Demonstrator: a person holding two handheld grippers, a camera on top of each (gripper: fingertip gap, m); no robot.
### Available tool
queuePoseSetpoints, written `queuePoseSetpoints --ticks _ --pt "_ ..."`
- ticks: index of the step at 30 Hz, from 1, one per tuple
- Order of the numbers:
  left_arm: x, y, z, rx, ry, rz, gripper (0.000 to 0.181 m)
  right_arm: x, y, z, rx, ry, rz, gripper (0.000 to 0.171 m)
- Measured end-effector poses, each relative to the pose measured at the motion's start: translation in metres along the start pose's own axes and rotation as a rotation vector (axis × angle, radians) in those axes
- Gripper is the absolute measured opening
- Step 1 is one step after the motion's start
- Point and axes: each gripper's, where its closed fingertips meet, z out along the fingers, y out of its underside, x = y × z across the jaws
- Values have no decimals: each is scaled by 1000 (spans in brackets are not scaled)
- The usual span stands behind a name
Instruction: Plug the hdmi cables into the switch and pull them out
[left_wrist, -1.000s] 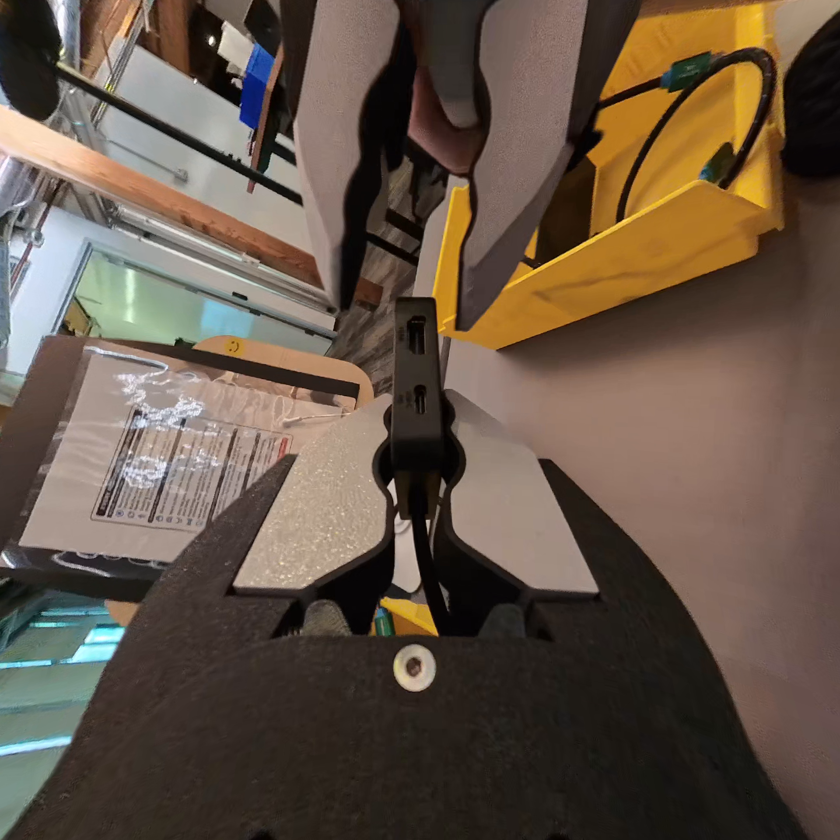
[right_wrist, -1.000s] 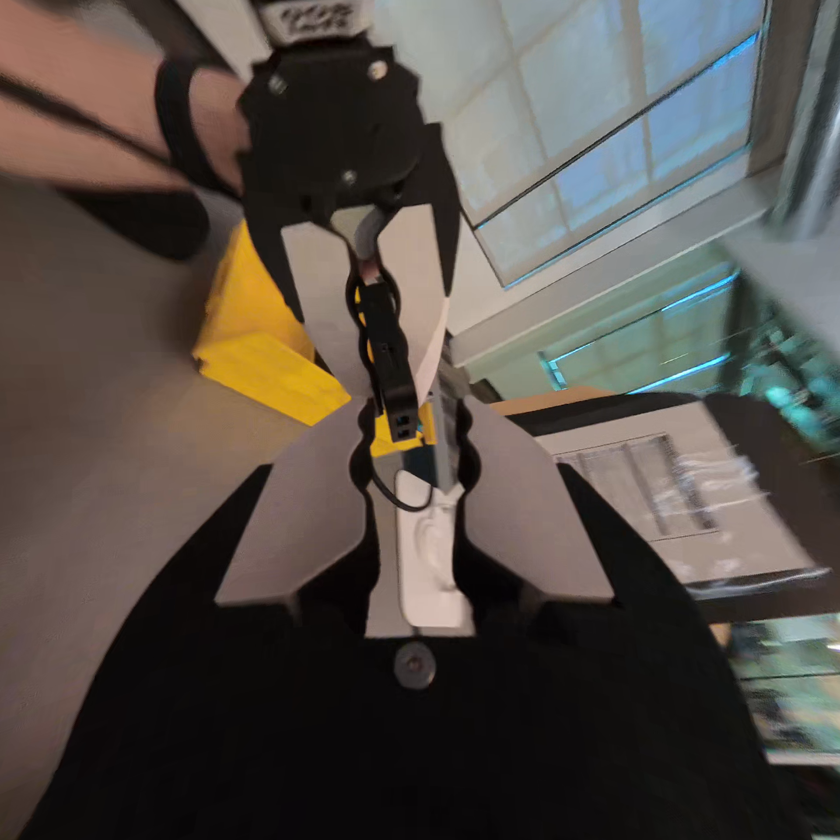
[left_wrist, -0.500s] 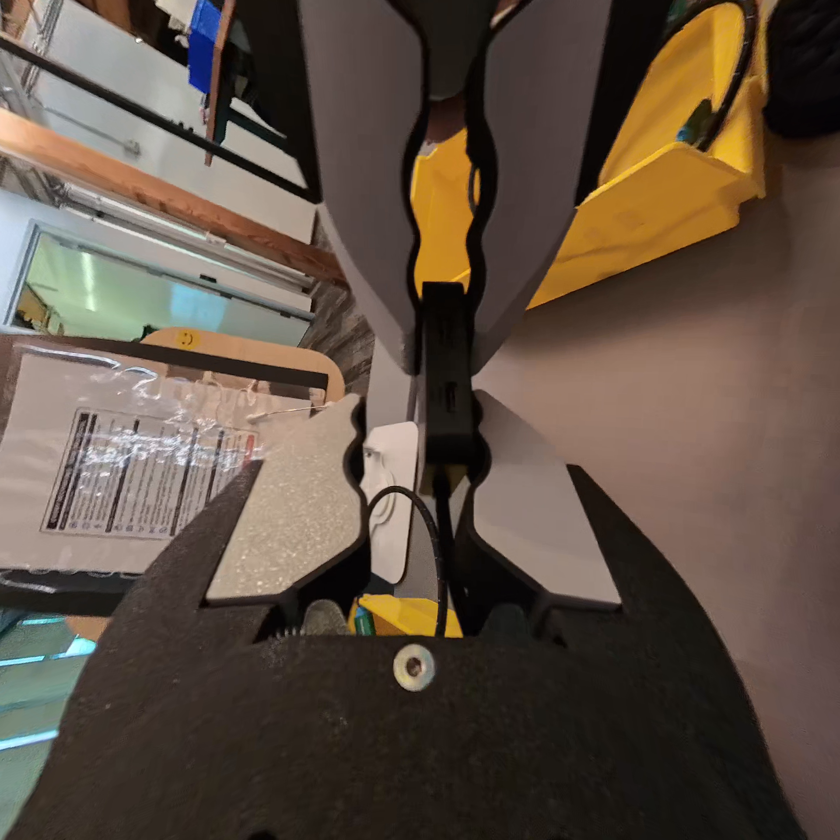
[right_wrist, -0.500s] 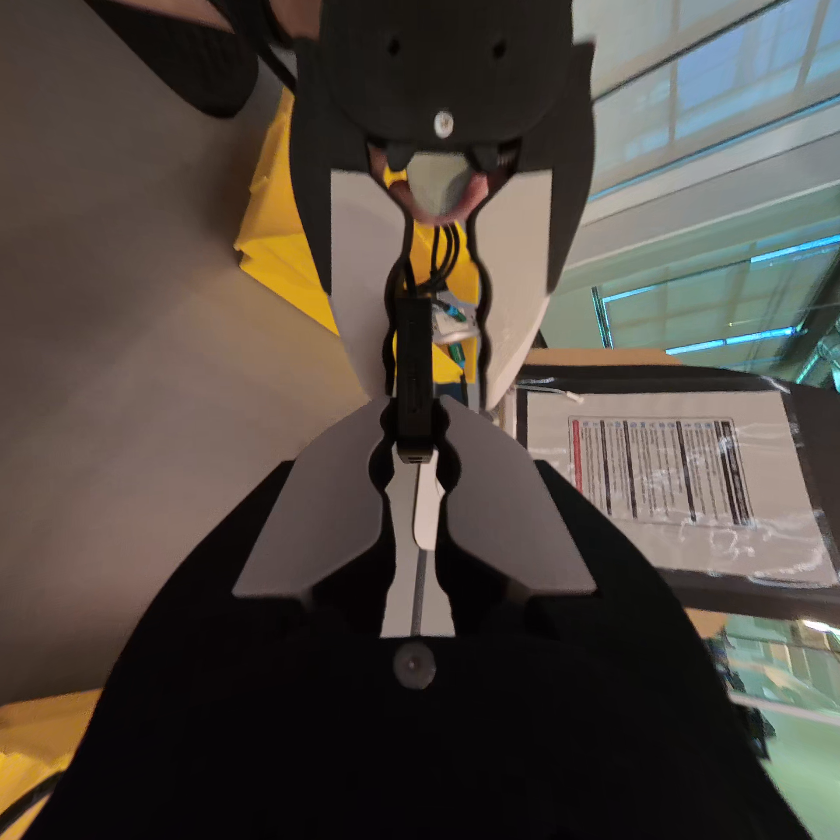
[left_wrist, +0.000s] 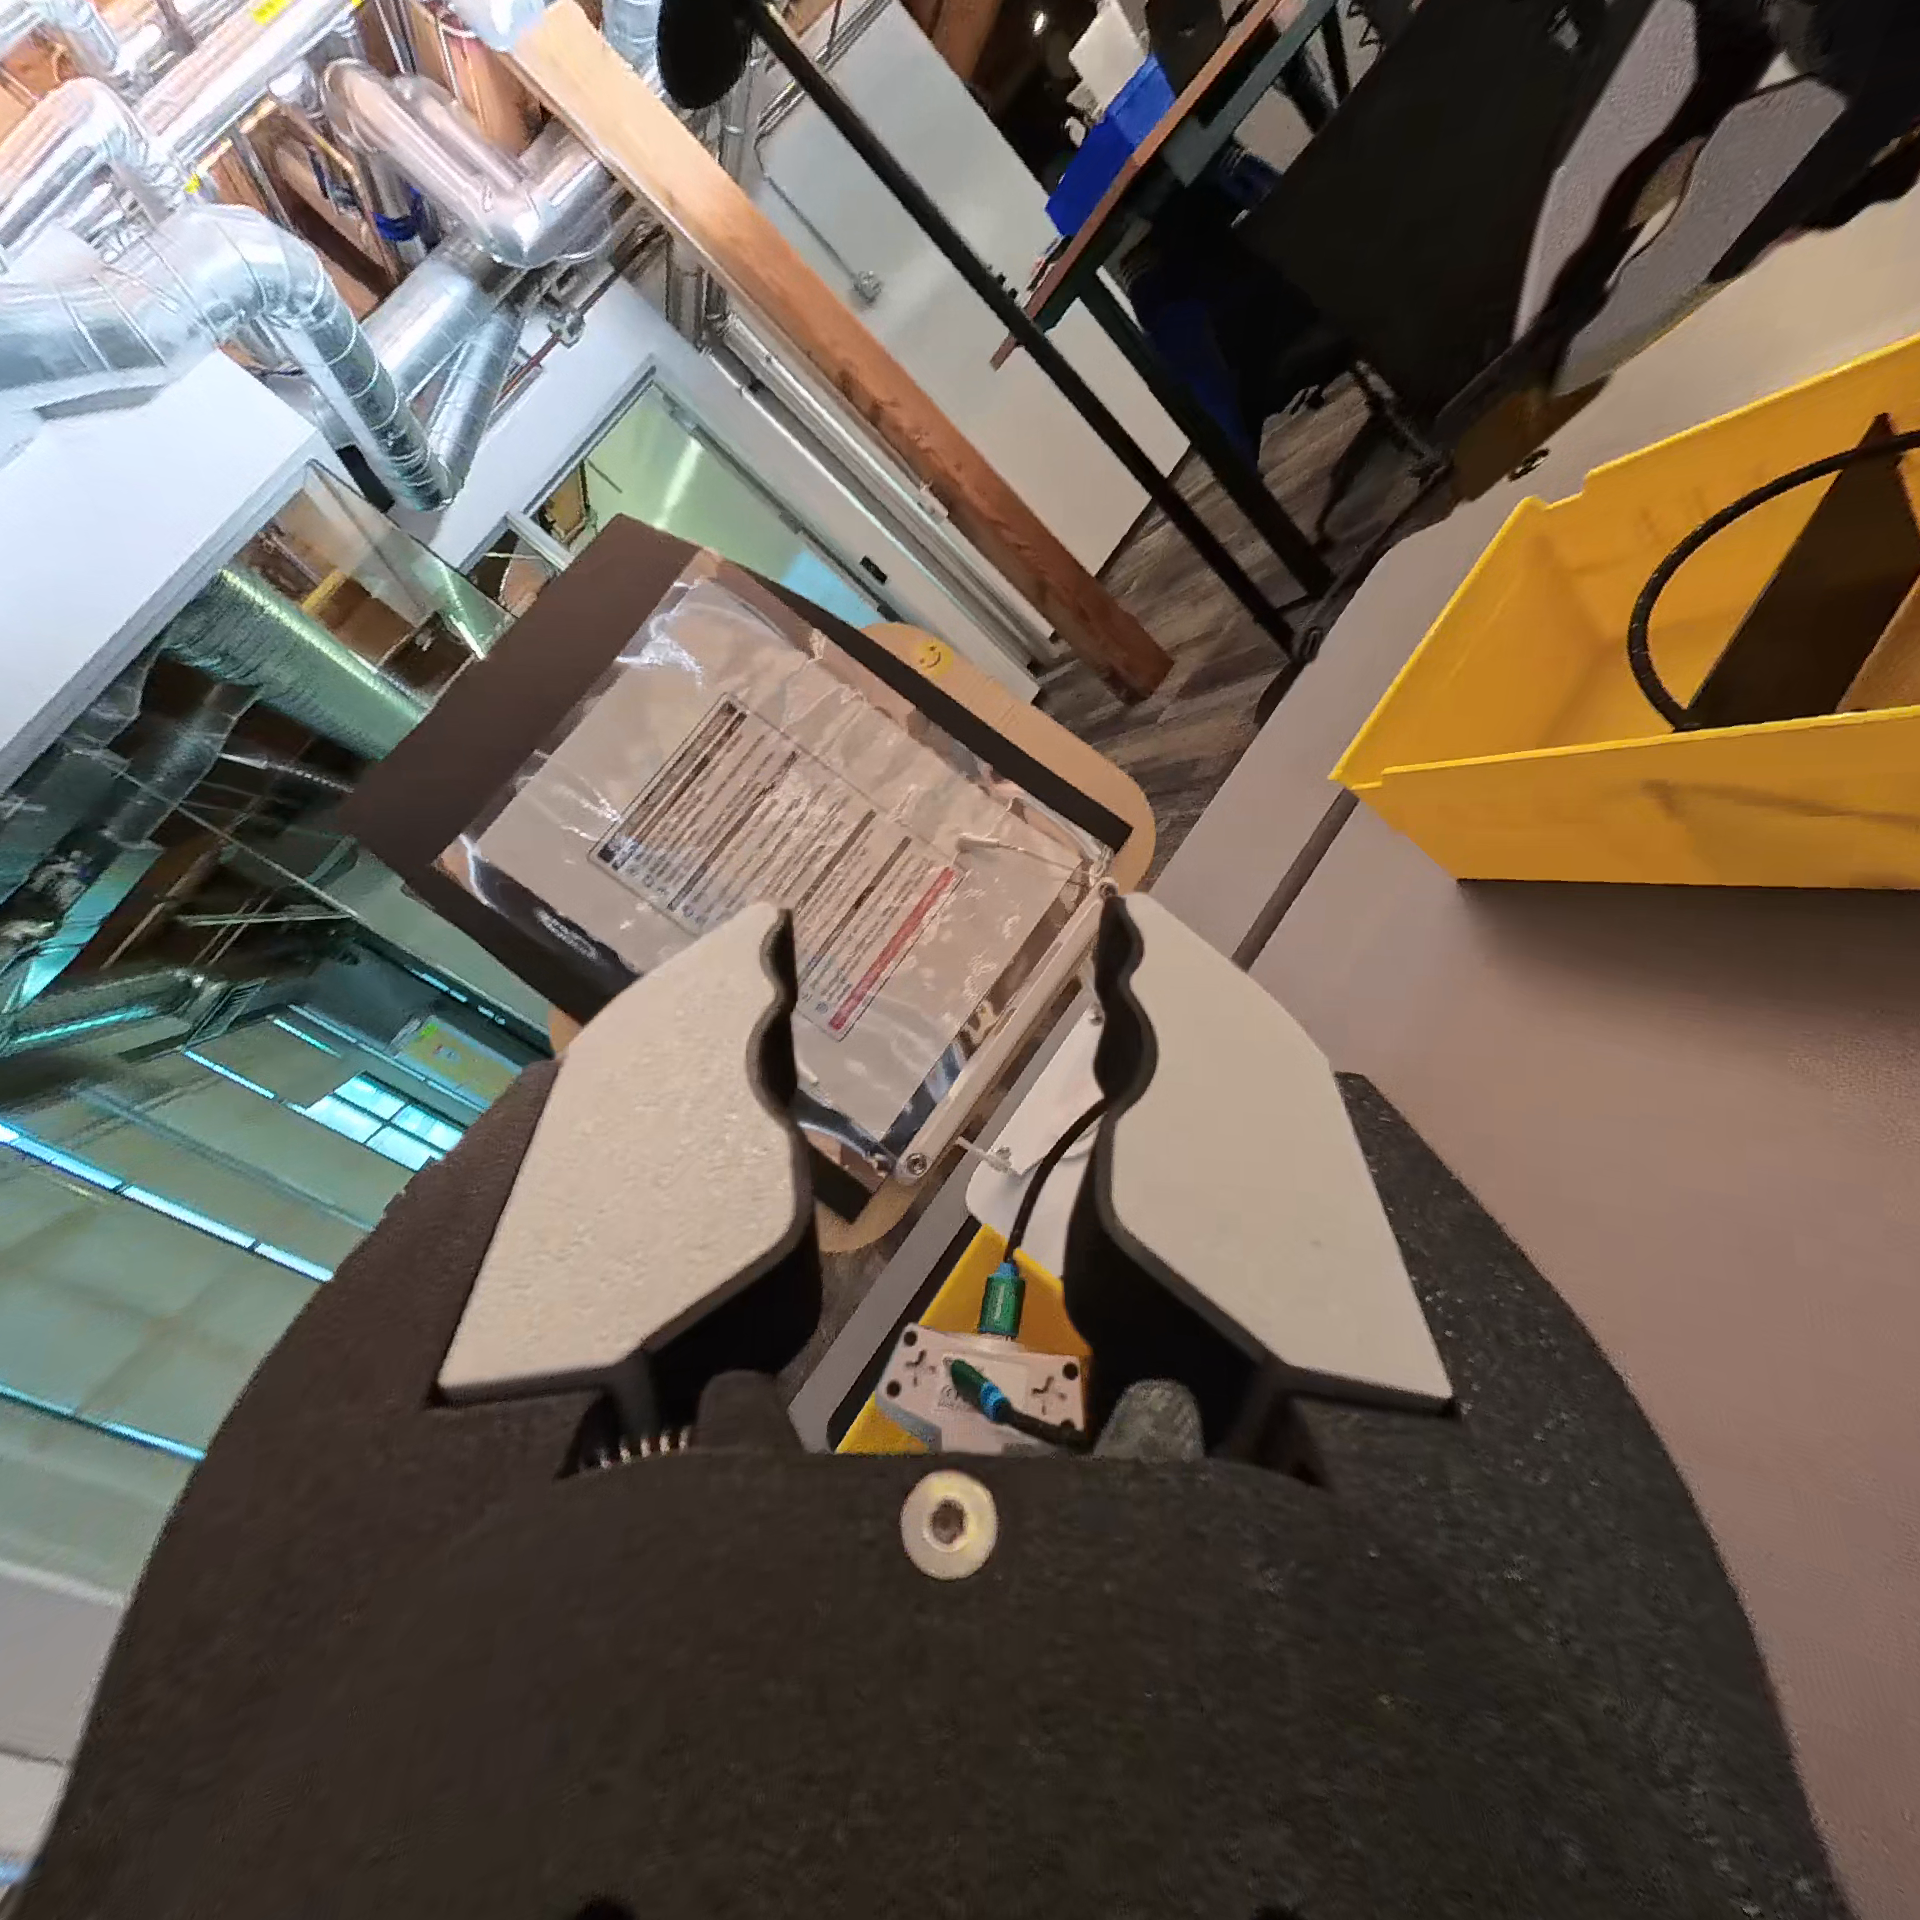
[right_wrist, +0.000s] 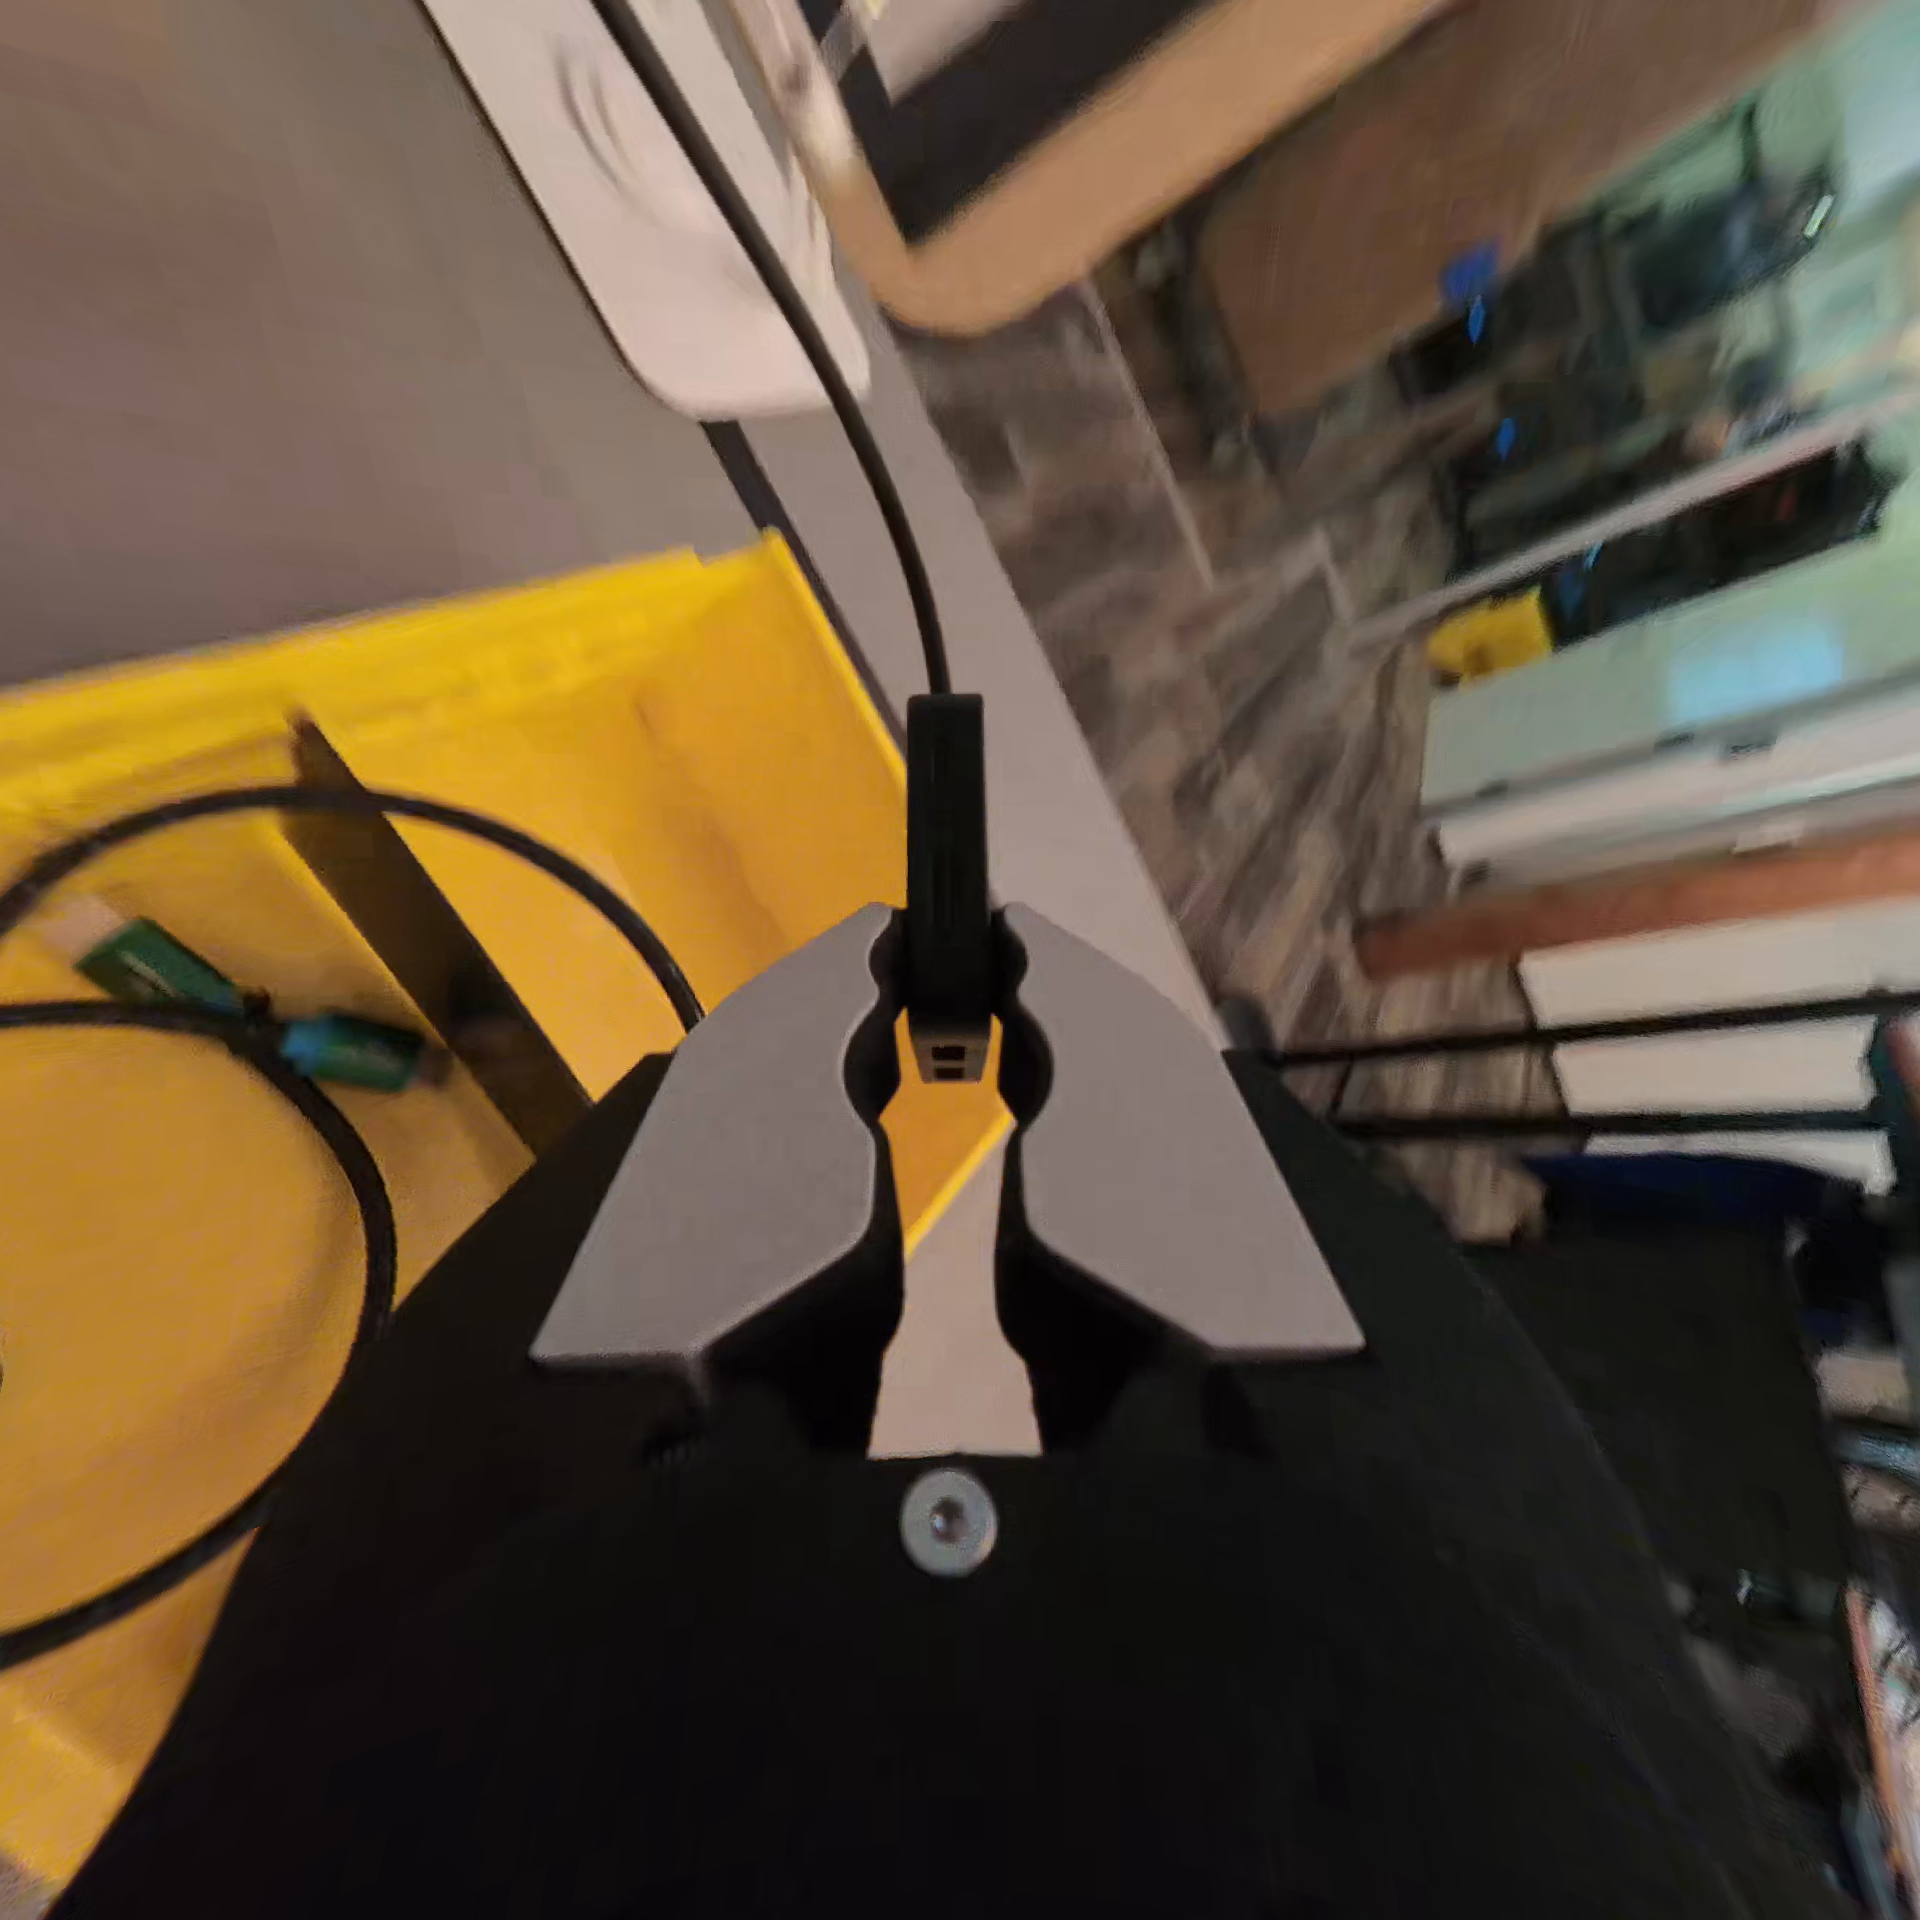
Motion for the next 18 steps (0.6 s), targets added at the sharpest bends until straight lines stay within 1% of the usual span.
queuePoseSetpoints --ticks 2,4,7,13,16,18 --pt "-2 2 -1 -15 -6 1 55 0 36 13 -107 -40 52 15" --pt "-1 1 -1 -17 -1 6 54 -8 63 27 -208 -91 72 15" --pt "2 -1 0 -16 4 23 53 -17 87 46 -331 -133 115 15" --pt "9 -2 2 -30 16 54 52 -46 107 74 -527 -221 83 15" --pt "9 0 1 -51 8 78 52 -49 104 81 -499 -222 97 16" --pt "7 3 0 -72 8 78 53 -44 106 76 -500 -208 135 30"
